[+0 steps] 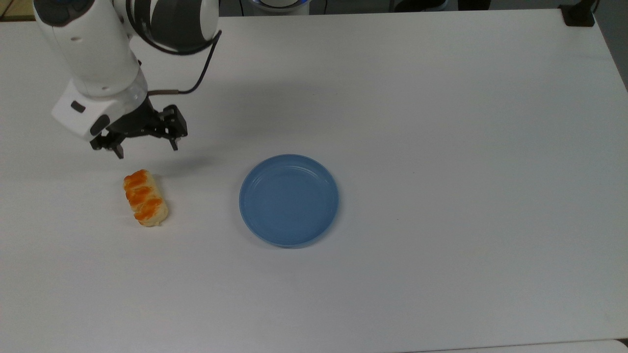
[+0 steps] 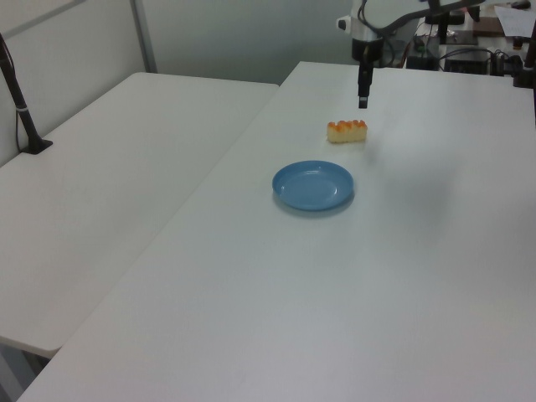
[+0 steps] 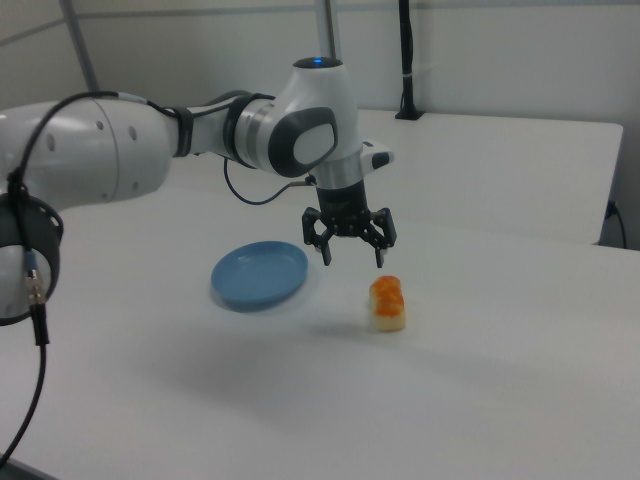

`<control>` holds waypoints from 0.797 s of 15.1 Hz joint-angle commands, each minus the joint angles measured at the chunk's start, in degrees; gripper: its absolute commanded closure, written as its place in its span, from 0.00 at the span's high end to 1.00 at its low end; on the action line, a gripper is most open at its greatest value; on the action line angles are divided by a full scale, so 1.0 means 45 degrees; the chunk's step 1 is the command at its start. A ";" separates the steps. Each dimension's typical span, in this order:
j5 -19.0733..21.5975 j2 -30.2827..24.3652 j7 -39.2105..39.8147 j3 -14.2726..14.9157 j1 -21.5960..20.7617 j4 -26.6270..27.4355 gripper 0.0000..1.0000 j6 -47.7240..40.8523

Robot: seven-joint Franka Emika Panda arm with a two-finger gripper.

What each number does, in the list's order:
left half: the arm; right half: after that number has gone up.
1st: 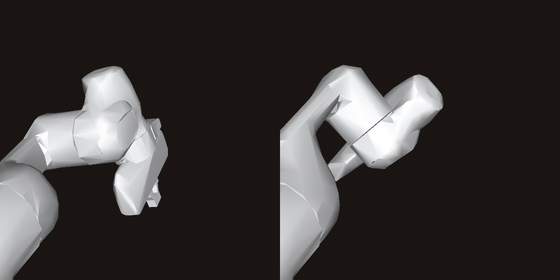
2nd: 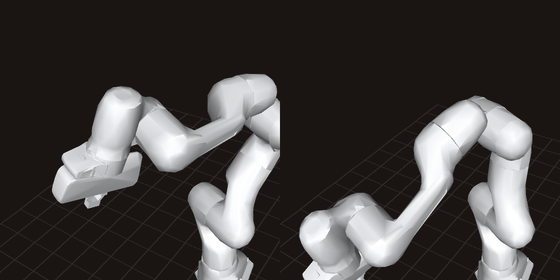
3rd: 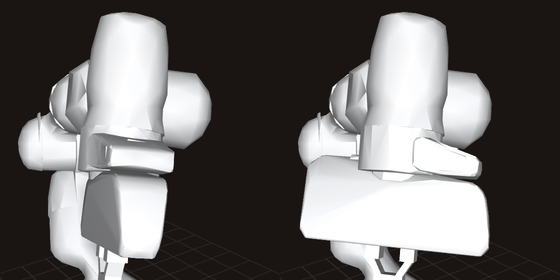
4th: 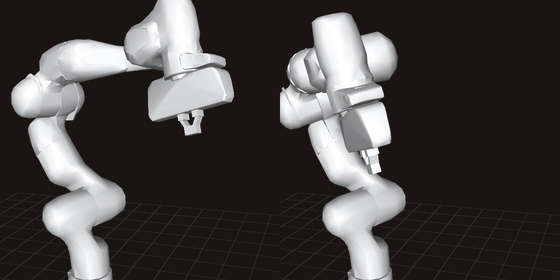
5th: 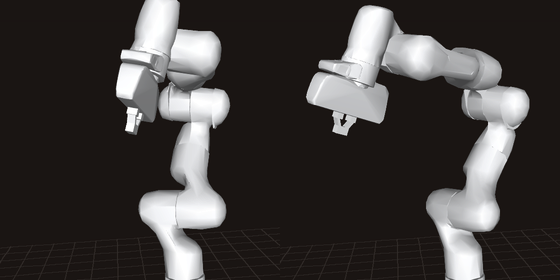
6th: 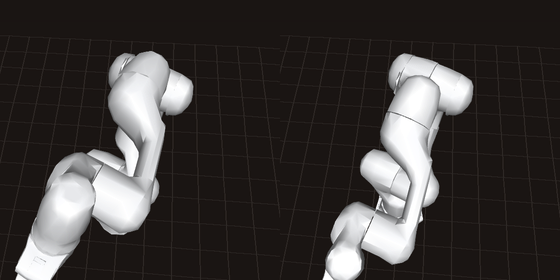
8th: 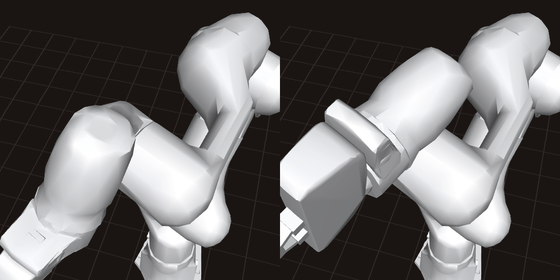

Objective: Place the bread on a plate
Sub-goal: 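Move the open gripper over the orange-glazed bread roll and lower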

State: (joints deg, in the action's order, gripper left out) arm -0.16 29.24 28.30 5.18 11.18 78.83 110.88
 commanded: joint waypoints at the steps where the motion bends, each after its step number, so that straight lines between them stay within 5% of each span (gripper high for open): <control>1: -0.0081 0.1175 0.0000 0.0079 -0.0062 -0.1147 1.00 0.0633; 12: -0.1233 0.2506 0.0117 0.0059 0.0035 -0.1736 1.00 0.1375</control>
State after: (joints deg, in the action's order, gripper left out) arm -3.98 39.35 28.30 5.18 11.23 71.91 115.51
